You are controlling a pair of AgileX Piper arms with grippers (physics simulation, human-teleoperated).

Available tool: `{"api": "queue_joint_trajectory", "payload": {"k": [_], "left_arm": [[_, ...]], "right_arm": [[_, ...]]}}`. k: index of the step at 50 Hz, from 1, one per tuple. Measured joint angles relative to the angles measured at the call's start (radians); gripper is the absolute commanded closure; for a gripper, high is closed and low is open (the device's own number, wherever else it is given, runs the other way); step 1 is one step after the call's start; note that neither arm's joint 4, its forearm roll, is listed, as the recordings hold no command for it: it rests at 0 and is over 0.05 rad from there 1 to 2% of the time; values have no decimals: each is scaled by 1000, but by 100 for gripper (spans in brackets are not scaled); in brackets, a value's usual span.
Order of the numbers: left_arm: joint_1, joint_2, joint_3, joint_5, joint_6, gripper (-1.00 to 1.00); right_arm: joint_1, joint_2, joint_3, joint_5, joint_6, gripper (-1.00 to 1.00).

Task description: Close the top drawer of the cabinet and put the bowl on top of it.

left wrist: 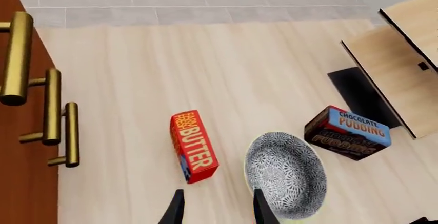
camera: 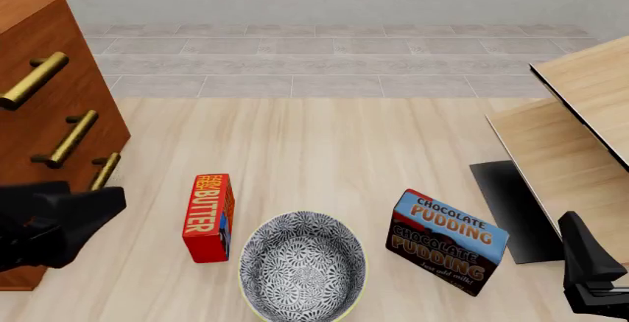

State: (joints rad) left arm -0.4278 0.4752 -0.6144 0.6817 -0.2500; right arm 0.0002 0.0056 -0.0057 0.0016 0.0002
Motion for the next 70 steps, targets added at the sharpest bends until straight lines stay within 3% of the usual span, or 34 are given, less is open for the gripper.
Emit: {"api": "queue_joint_trajectory", "payload": {"k": [17, 33, 48, 70], "left_arm": [[-121, 23, -62, 111, -164, -100], [-201, 33, -33, 76, -308, -100], [-210, 39, 49, 9, -378, -100], [-206, 94, 150, -124, -425, -100]], "right_arm": [[0, 0, 0, 0, 0, -100], [0, 0, 0, 0, 0, -100], [0, 0, 0, 0, 0, -100], [0, 0, 0, 0, 0, -100]]}}
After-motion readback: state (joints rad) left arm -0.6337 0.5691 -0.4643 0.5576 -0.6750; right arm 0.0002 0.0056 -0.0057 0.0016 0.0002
